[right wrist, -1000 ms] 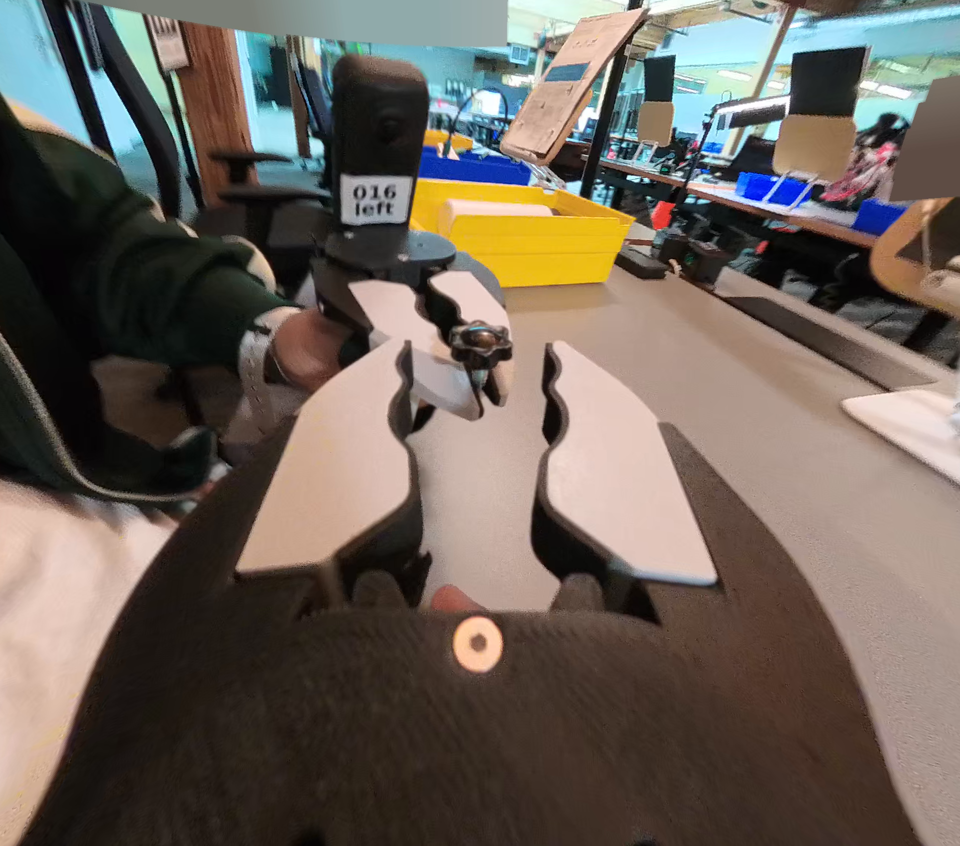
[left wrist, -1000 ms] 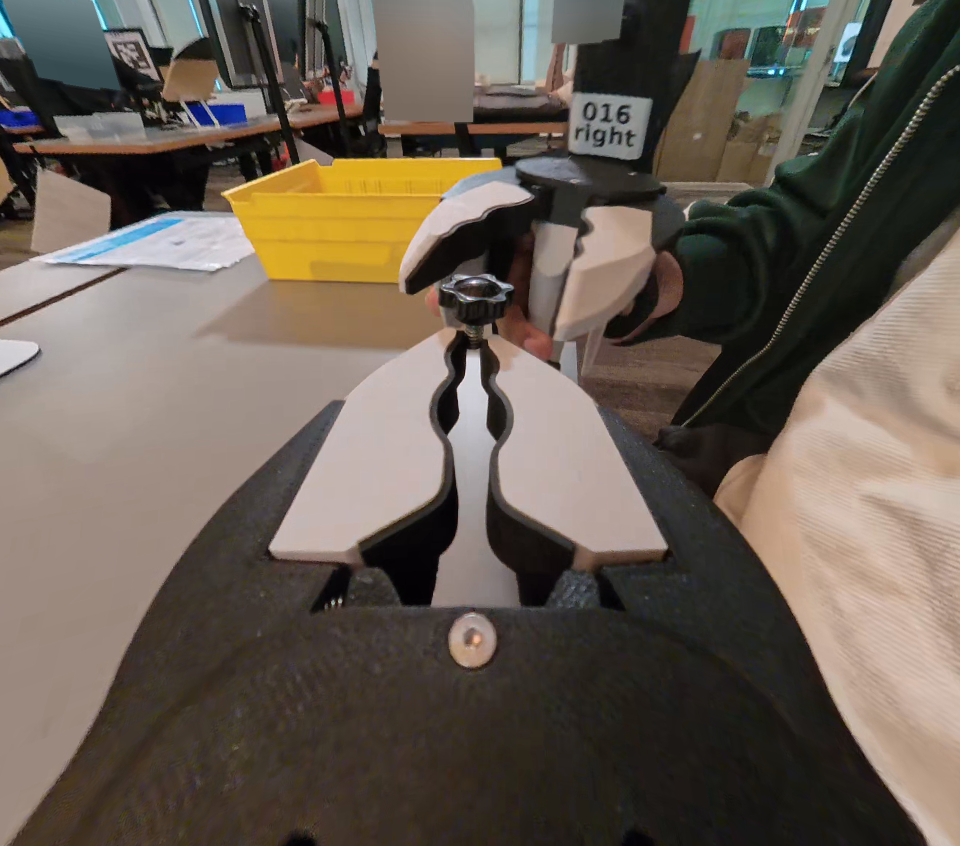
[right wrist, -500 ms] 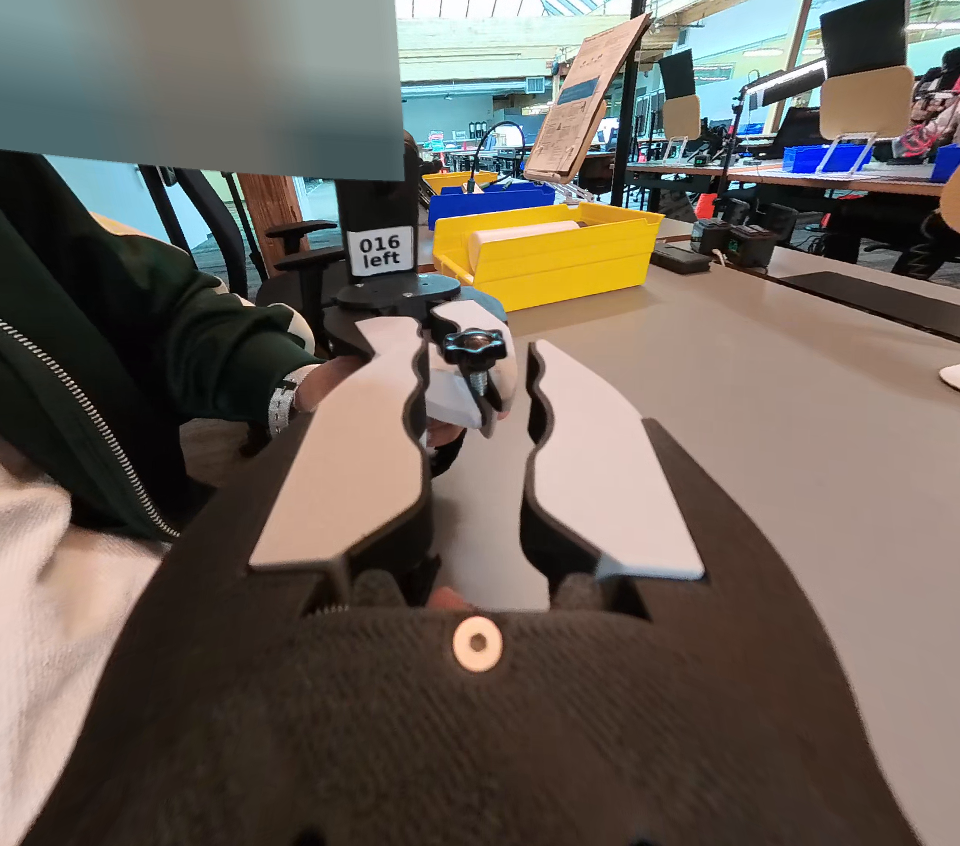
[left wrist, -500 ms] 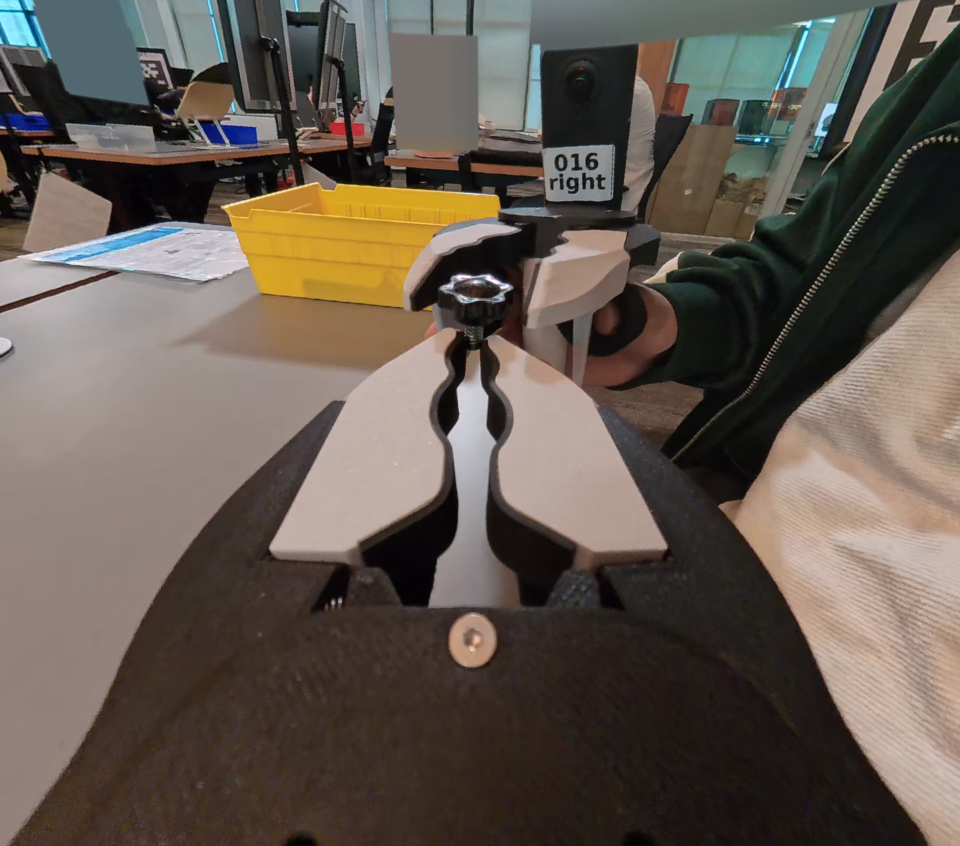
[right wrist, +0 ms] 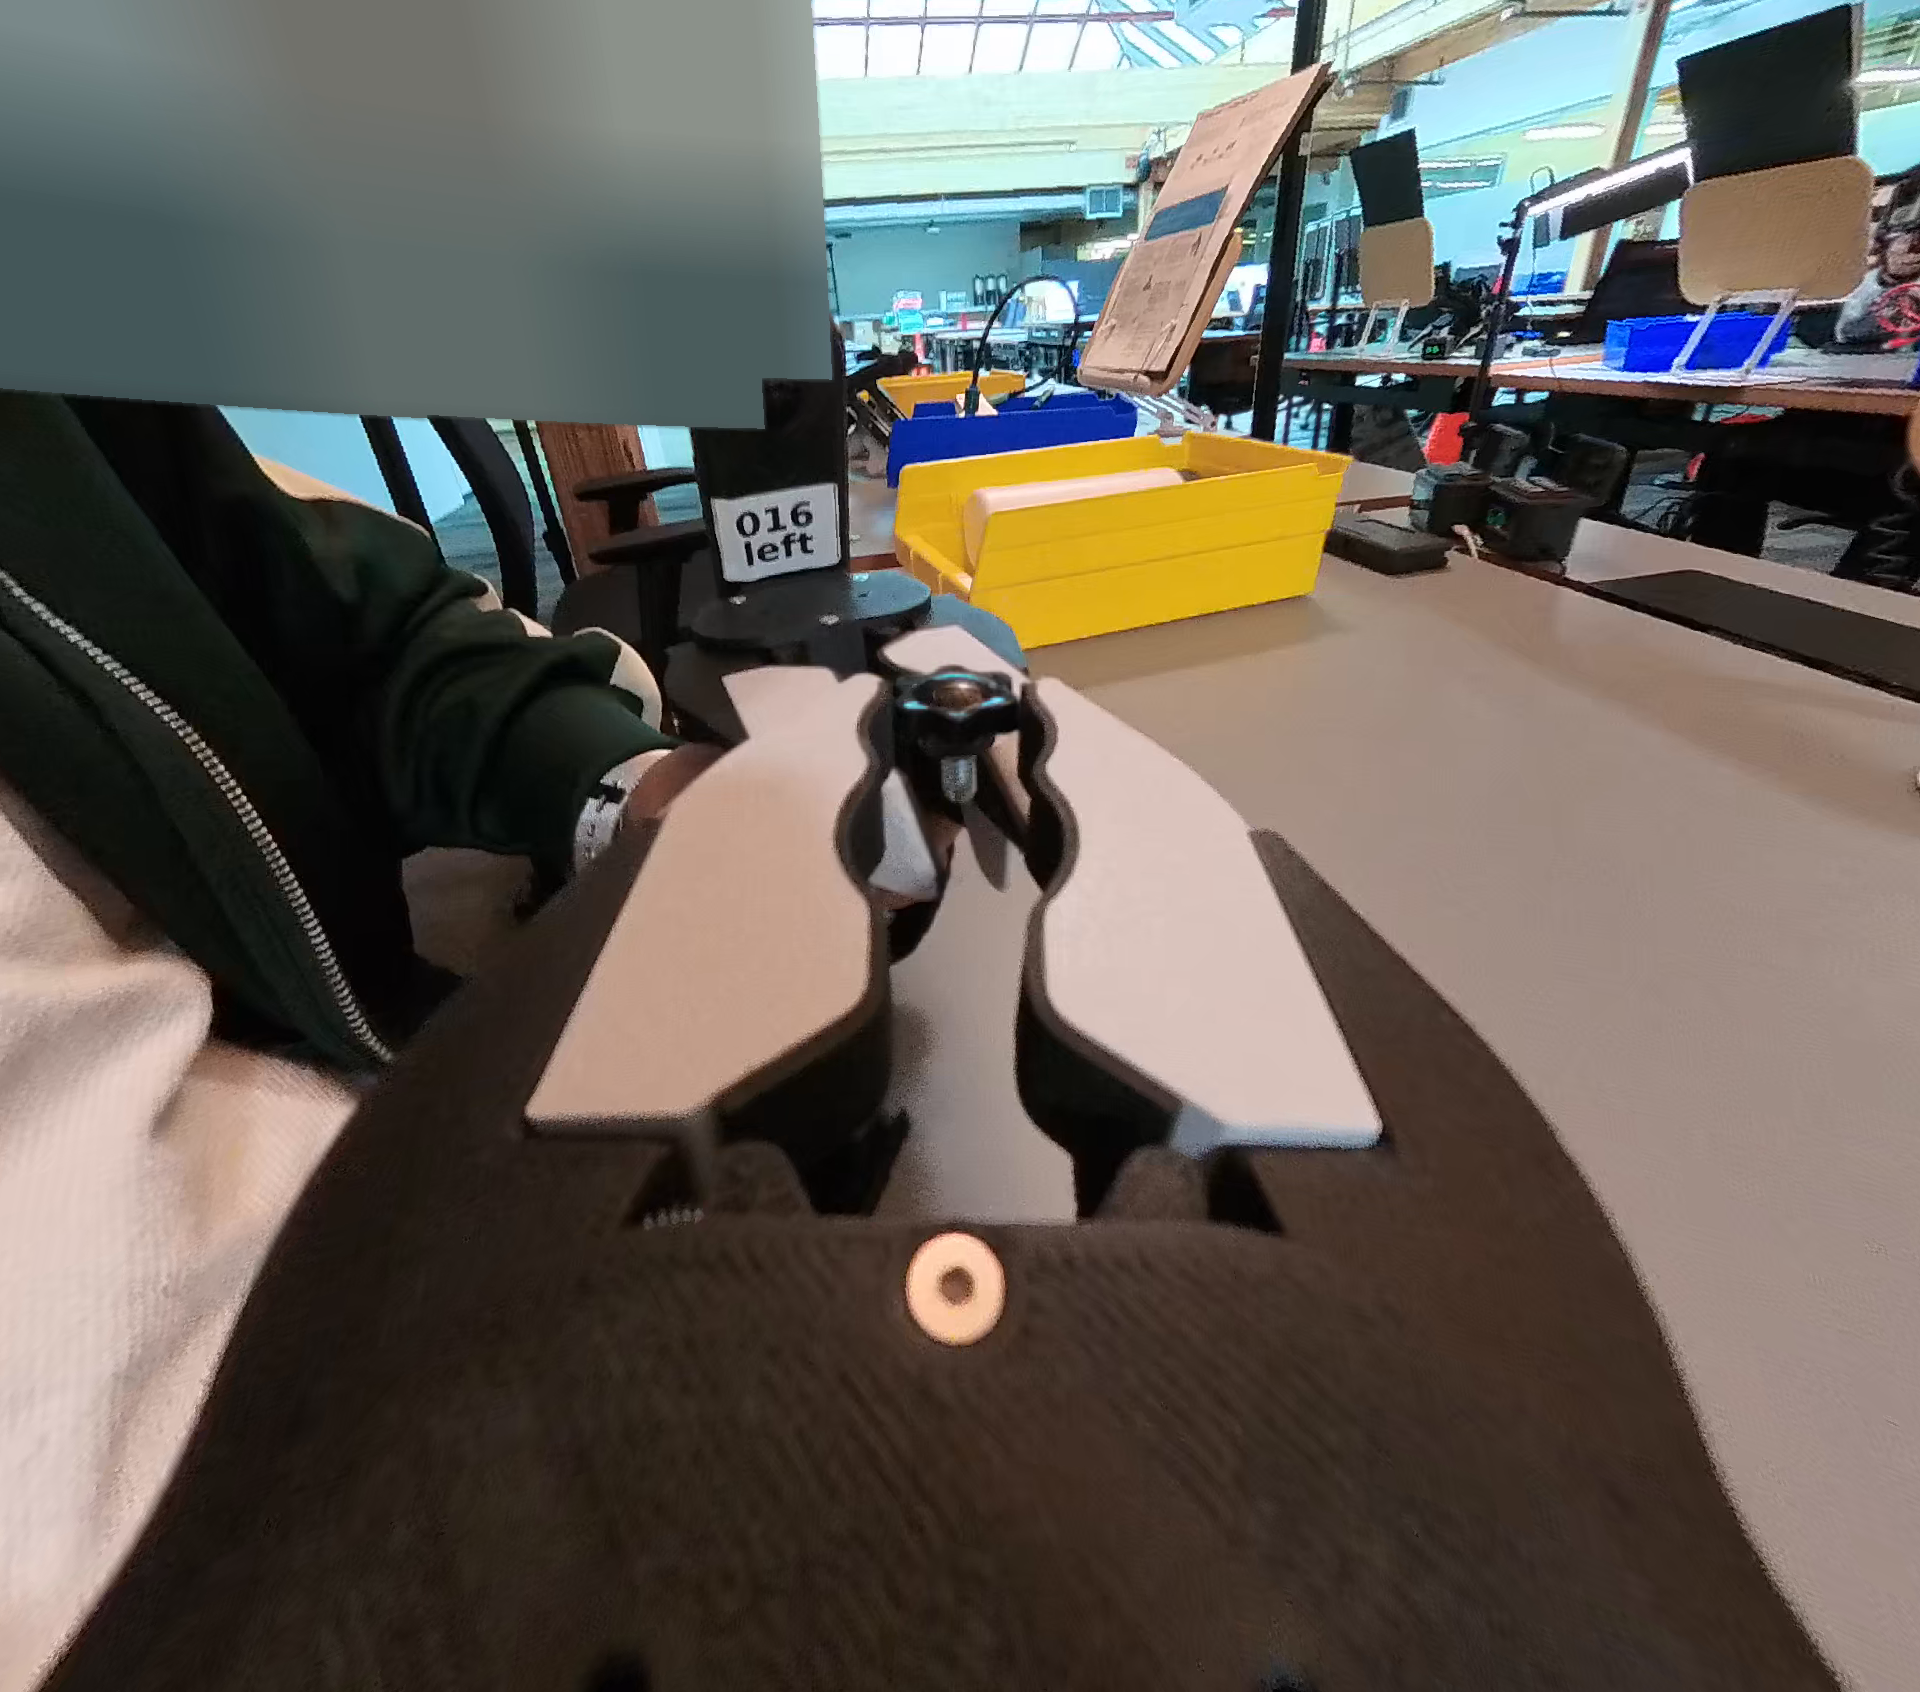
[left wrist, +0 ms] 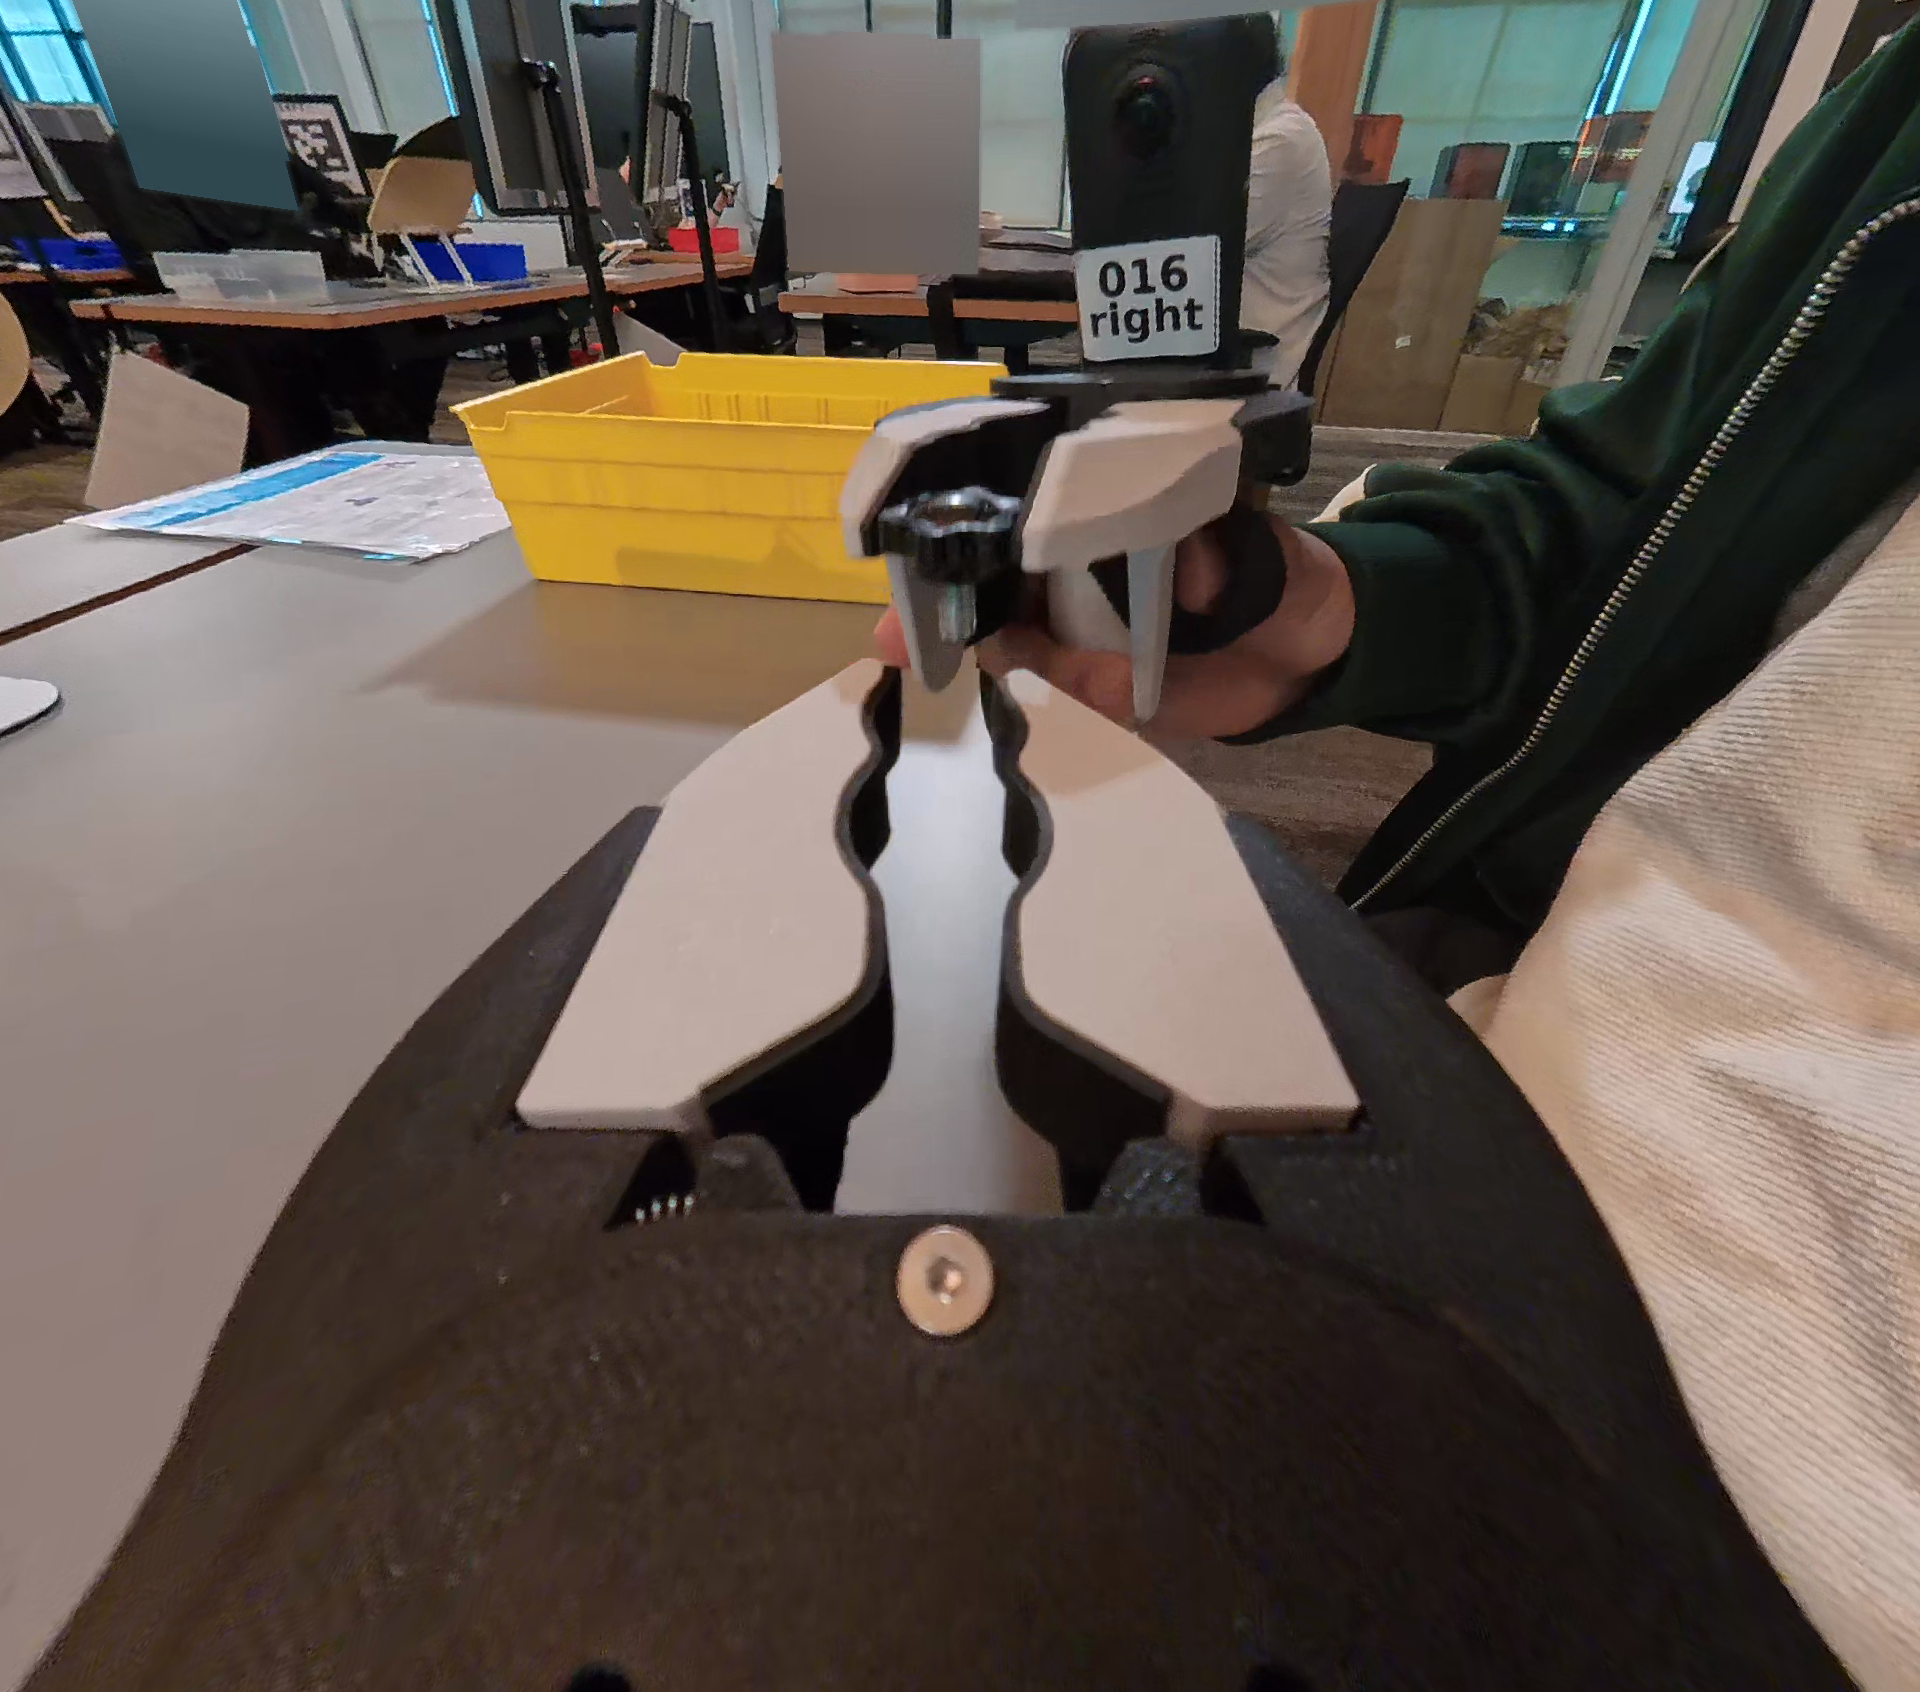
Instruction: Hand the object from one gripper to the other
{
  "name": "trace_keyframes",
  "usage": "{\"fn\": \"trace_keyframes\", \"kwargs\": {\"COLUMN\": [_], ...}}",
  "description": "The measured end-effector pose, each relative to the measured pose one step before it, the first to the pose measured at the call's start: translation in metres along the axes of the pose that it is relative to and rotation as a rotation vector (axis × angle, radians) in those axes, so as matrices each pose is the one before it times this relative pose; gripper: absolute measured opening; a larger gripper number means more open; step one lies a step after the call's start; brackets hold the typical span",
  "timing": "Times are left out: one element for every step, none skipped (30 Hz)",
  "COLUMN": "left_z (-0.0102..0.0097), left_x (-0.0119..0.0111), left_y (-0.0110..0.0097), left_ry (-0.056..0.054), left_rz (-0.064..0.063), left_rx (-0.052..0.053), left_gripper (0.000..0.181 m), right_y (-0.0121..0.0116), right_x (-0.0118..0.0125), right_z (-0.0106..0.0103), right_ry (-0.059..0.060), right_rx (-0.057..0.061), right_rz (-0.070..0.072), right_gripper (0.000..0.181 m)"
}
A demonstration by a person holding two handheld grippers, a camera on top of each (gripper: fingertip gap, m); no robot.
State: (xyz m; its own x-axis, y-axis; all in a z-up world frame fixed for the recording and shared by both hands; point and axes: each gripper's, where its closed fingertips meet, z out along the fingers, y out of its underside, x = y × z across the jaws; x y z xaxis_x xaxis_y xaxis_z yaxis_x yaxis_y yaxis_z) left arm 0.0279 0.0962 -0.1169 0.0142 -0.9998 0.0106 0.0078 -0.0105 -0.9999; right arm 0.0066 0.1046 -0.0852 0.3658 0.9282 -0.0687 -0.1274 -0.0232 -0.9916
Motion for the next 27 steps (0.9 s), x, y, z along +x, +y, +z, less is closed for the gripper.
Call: {"fn": "trace_keyframes", "kwargs": {"left_z": [-0.00053,-0.00099,-0.00116,-0.00136,-0.00127,-0.00131,-0.00107,-0.00087,-0.00053,-0.00053,-0.00062,-0.00057,-0.00059,-0.00039,-0.00032,-0.00008,-0.00007,0.00007,0.00006,0.00011,0.00016,0.00017,0.00045,0.00096,0.00134,0.00158,0.00123], "left_x": [-0.00203,-0.00293,-0.00340,-0.00298,-0.00279,-0.00299,-0.00285,-0.00209,-0.00165,-0.00182,-0.00160,-0.00095,-0.00066,-0.00083,-0.00046,-0.00017,-0.00014,0.00001,0.00014,0.00022,-0.00007,-0.00022,0.00042,0.00019,-0.00093,-0.00091,-0.00182], "left_y": [0.00086,0.00003,-0.00063,-0.00039,-0.00019,-0.00008,0.00000,-0.00008,0.00016,0.00045,0.00023,-0.00029,-0.00033,-0.00022,-0.00015,0.00005,0.00013,0.00024,0.00008,0.00026,0.00106,0.00208,0.00192,0.00254,0.00328,0.00362,0.00338], "left_ry": [-0.0012,-0.0049,-0.0063,-0.0030,-0.0013,-0.0053,-0.0057,-0.0024,-0.0007,-0.0037,-0.0053,-0.0023,-0.0020,-0.0041,-0.0023,-0.0002,-0.0006,0.0001,0.0020,0.0035,0.0028,0.0036,0.0099,0.0104,0.0047,0.0069,-0.0015], "left_rz": [-0.0145,-0.0190,-0.0194,-0.0214,-0.0211,-0.0191,-0.0162,-0.0135,-0.0091,-0.0059,-0.0002,0.0035,0.0045,0.0061,0.0057,0.0041,0.0041,0.0029,0.0004,-0.0024,-0.0074,-0.0122,-0.0186,-0.0278,-0.0395,-0.0415,-0.0422], "left_rx": [-0.0023,0.0036,0.0079,0.0076,0.0061,0.0057,0.0049,0.0035,0.0013,-0.0027,-0.0023,0.0000,-0.0001,-0.0013,-0.0018,-0.0025,-0.0023,-0.0016,-0.0007,-0.0016,-0.0083,-0.0154,-0.0131,-0.0160,-0.0194,-0.0191,-0.0159], "left_gripper": [0.018,0.019,0.020,0.021,0.021,0.022,0.023,0.023,0.023,0.023,0.023,0.023,0.023,0.023,0.023,0.023,0.023,0.023,0.023,0.022,0.021,0.019,0.017,0.020,0.024,0.028,0.032], "right_y": [-0.00166,-0.00068,-0.00108,-0.00201,-0.00186,-0.00057,0.00159,0.00436,0.00502,0.00284,-0.00054,-0.00216,-0.00126,0.00026,0.00079,0.00051,0.00024,0.00056,0.00127,0.00209,0.00284,0.00368,0.00447,0.00458,0.00483,0.00481,0.00405], "right_x": [0.00258,0.00240,0.00182,0.00112,0.00112,0.00177,0.00303,0.00656,0.00635,0.00272,0.00062,-0.00033,-0.00079,-0.00026,0.00054,0.00030,0.00032,0.00058,0.00100,0.00113,0.00129,0.00154,0.00155,0.00127,0.00129,0.00039,-0.00081], "right_z": [-0.00221,-0.00219,-0.00195,-0.00157,-0.00131,-0.00092,-0.00069,-0.00057,-0.00045,-0.00016,-0.00043,-0.00057,-0.00042,-0.00002,-0.00007,0.00011,0.00013,0.00008,0.00005,0.00021,0.00057,0.00080,0.00098,0.00116,0.00137,0.00174,0.00195], "right_ry": [0.0020,0.0016,-0.0012,-0.0037,-0.0010,0.0041,0.0138,0.0397,0.0370,0.0115,-0.0012,-0.0060,-0.0089,-0.0056,0.0009,0.0003,0.0012,0.0059,0.0104,0.0131,0.0152,0.0182,0.0199,0.0216,0.0255,0.0232,0.0212], "right_rx": [0.0085,0.0023,0.0044,0.0092,0.0091,0.0018,-0.0108,-0.0284,-0.0311,-0.0155,0.0039,0.0125,0.0066,-0.0004,-0.0022,-0.0011,-0.0019,-0.0054,-0.0113,-0.0185,-0.0251,-0.0323,-0.0384,-0.0395,-0.0421,-0.0437,-0.0413], "right_rz": [0.0149,0.0187,0.0166,0.0139,0.0140,0.0093,0.0035,-0.0011,-0.0080,-0.0053,0.0071,0.0145,0.0132,0.0082,0.0026,0.0006,-0.0011,-0.0073,-0.0158,-0.0212,-0.0264,-0.0324,-0.0399,-0.0472,-0.0505,-0.0536,-0.0582], "right_gripper": [0.022,0.022,0.023,0.023,0.023,0.023,0.023,0.023,0.022,0.023,0.023,0.022,0.022,0.022,0.023,0.023,0.023,0.022,0.022,0.023,0.023,0.023,0.023,0.023,0.023,0.023,0.023]}}
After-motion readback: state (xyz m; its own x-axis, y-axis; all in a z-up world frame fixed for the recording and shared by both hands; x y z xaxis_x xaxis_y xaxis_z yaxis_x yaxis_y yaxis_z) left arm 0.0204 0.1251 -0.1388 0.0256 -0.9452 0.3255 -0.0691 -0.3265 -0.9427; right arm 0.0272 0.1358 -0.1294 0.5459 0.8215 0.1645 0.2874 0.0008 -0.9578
